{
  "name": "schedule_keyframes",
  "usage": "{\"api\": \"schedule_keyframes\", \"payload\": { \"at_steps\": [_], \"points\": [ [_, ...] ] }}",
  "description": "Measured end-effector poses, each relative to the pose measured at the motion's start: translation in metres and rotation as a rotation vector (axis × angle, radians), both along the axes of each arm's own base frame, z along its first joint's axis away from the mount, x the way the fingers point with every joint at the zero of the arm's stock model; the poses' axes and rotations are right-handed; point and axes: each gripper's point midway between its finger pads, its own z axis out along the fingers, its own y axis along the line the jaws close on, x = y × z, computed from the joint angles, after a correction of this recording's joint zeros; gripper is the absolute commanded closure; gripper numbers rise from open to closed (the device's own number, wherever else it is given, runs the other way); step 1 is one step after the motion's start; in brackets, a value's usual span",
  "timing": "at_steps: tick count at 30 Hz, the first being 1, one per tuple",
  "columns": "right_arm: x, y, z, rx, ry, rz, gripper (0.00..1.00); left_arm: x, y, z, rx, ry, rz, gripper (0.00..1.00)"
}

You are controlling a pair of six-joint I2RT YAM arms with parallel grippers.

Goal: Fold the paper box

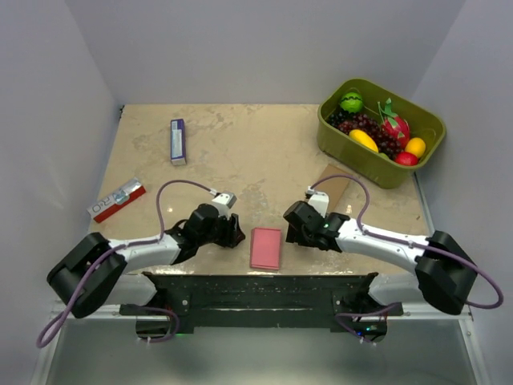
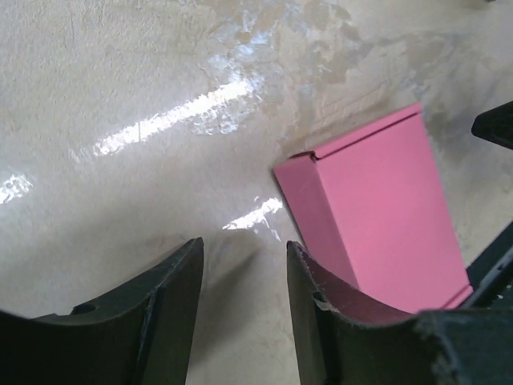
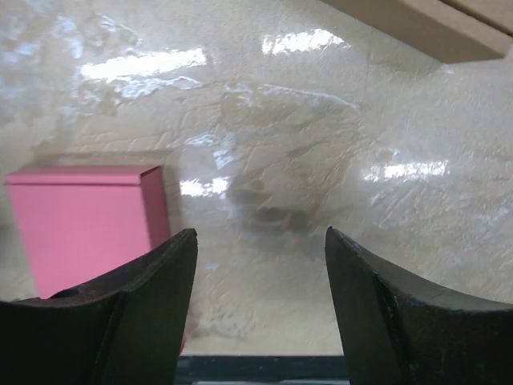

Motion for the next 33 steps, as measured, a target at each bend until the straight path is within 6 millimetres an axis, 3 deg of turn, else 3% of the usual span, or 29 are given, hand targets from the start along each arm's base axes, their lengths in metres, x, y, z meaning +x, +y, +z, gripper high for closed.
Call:
{"api": "schedule_keyframes", "payload": {
  "at_steps": [7,23,33],
  "points": [
    [0.012,-0.004,-0.033,-0.083,0.056,0.036,0.35,0.023,-0.014,-0.006,0.041,-0.02,-0.034,0.53],
    [0.029,0.028,-0.03,0.013,0.008,0.097,0.4,0.028,-0.038,-0.009,-0.063,-0.062,-0.119,0.65],
    [0.033,0.031,-0.029,0.033,-0.004,0.09,0.4,0.03,-0.023,-0.008,0.001,-0.066,-0.066,0.63]
  ]
}}
